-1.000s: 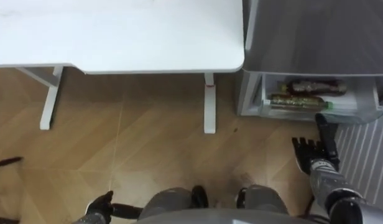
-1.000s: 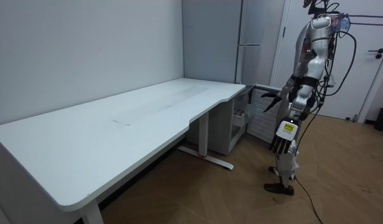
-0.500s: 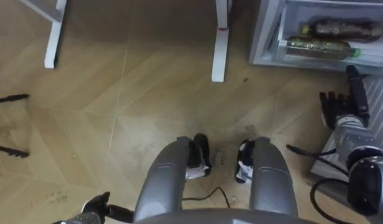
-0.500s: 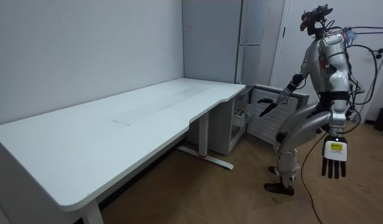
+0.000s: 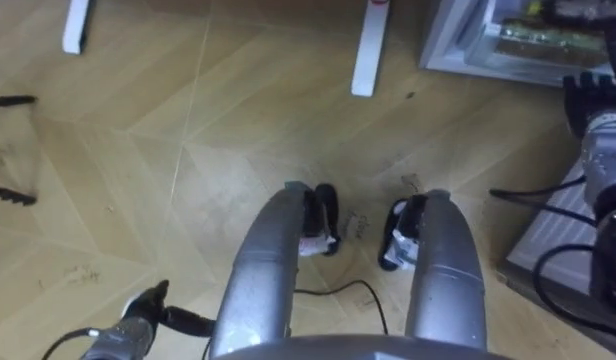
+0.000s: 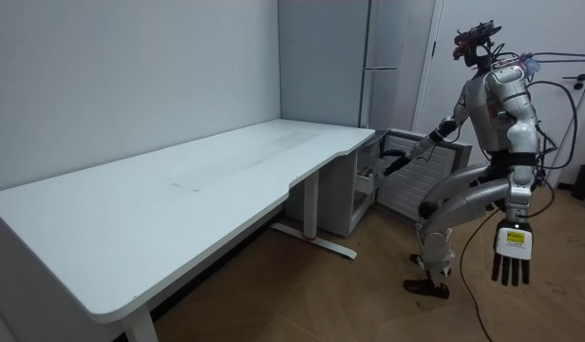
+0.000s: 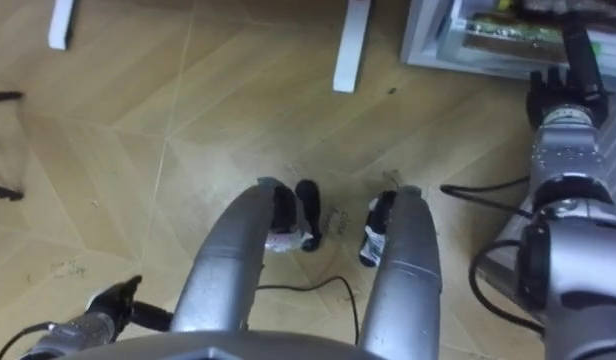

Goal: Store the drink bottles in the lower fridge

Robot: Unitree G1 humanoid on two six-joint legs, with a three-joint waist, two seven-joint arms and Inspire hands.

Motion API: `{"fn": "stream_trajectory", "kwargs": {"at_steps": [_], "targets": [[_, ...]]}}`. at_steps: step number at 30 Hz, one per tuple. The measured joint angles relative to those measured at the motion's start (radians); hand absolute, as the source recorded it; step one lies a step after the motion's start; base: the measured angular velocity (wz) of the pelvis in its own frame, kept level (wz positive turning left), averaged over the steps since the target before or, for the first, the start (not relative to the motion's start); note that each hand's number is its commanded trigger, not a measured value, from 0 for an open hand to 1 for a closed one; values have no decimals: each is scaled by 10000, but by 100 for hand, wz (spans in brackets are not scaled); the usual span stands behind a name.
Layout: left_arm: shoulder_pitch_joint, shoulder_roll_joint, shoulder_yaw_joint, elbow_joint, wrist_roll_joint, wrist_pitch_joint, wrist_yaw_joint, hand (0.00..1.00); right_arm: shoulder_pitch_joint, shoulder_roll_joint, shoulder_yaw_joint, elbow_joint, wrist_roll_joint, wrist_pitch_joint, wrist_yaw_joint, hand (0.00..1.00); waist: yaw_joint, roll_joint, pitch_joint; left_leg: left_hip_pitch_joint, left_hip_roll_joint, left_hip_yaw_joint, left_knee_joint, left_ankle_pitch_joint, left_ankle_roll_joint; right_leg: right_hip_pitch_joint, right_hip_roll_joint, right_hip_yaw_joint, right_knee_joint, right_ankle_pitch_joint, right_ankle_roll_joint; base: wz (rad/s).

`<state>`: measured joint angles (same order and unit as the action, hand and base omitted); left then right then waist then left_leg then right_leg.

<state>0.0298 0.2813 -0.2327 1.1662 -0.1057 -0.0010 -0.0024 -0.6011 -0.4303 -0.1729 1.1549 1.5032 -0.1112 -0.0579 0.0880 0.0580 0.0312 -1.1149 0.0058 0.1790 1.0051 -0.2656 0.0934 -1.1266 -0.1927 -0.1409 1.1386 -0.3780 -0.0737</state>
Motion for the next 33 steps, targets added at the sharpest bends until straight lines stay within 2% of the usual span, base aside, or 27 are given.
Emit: {"fn": "stream_trajectory", "kwargs": {"at_steps": [6,10,15,20,25,33], "targets": [[312,149,-81,-753,15,24,-8,0,-261,-248,334,-331,-96,29,-633,0,-77,-177,-29,-379,-73,384,25,-2,4,-681,-199,339,328,5,27,-1],[679,237,-82,-1237,0,38,-38,0,-272,-276,379,-690,-123,26,-1168,0,-170,-226,-18,-453,-230,376,4,0,1,-800,-380,348,444,3,31,8],[904,258,-84,-1475,1,66,-108,0,-285,-324,736,-703,-128,22,-1555,0,-153,-378,-19,-510,-211,301,3,8,-12,-807,-361,270,432,-1,27,4],[1320,264,-85,-2082,-4,39,-144,0,-284,-325,831,-1110,-162,12,-2191,0,-157,-415,-14,-601,-203,256,-5,10,-14,-864,-361,212,392,-8,18,0],[1649,373,-125,-2427,-25,25,-121,0,-284,-324,1116,-1496,-120,-163,-2910,0,-176,-531,-1,-782,-221,216,-16,15,-19,-998,-444,96,388,-28,-14,3],[1773,483,-247,-2389,-595,-117,-40,0,-286,-324,1121,-1989,-53,-414,-4168,0,-28,-626,10,-801,-220,118,-11,28,-27,-917,-523,-87,364,-118,-62,2]]}}
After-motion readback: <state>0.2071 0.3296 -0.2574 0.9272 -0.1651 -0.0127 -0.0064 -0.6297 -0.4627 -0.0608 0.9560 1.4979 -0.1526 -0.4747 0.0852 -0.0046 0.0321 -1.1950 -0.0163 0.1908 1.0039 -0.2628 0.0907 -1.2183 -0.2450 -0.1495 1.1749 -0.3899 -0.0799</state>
